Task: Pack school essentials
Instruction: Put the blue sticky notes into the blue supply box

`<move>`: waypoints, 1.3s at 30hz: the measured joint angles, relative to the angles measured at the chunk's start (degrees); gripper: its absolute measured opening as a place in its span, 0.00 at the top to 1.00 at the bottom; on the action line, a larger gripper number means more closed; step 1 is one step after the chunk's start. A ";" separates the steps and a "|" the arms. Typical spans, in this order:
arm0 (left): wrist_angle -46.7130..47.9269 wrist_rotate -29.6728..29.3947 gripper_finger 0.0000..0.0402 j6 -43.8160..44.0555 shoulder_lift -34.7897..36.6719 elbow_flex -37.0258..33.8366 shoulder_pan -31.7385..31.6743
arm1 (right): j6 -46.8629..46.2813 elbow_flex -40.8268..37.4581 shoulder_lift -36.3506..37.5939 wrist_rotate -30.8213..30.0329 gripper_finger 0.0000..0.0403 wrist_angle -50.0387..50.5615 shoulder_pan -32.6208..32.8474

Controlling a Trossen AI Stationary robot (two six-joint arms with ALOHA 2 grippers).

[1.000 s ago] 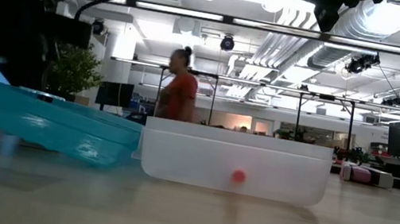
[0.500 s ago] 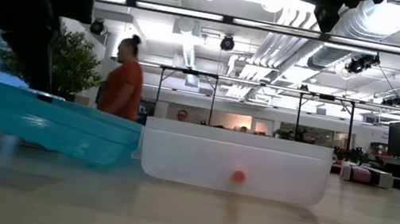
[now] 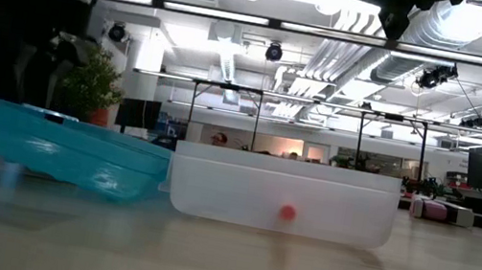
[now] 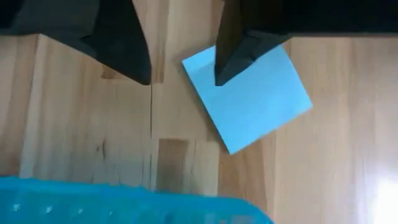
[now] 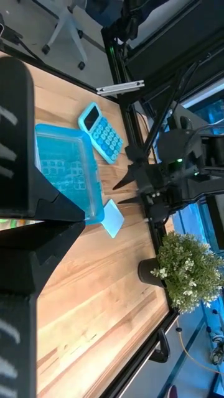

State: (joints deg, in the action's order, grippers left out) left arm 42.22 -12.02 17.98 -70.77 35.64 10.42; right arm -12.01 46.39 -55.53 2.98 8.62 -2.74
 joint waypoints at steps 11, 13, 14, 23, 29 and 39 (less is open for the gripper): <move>1.23 6.64 0.51 27.88 -4.40 0.68 -2.76 | 0.00 0.00 0.00 0.00 1.00 0.22 0.00; 1.37 5.52 0.51 34.05 -2.80 0.97 -2.74 | 0.24 0.00 0.00 0.00 1.00 0.20 0.00; 1.33 5.02 0.51 38.41 -2.19 0.95 -2.82 | 0.30 0.00 0.00 0.00 1.00 0.20 0.00; 2.24 1.65 0.51 66.12 2.48 0.70 -4.20 | 1.60 0.00 0.00 0.00 1.00 0.80 0.00; 11.68 2.32 0.51 72.51 2.48 0.61 -3.90 | 1.78 0.00 0.00 0.00 1.00 2.40 0.00; -2.13 6.82 0.51 75.78 3.37 -7.55 -6.93 | 0.94 0.00 0.00 0.02 1.00 3.04 0.03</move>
State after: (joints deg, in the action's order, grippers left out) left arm 40.09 -5.20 93.76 -67.40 28.09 3.49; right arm -11.07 46.39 -55.53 3.00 11.66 -2.72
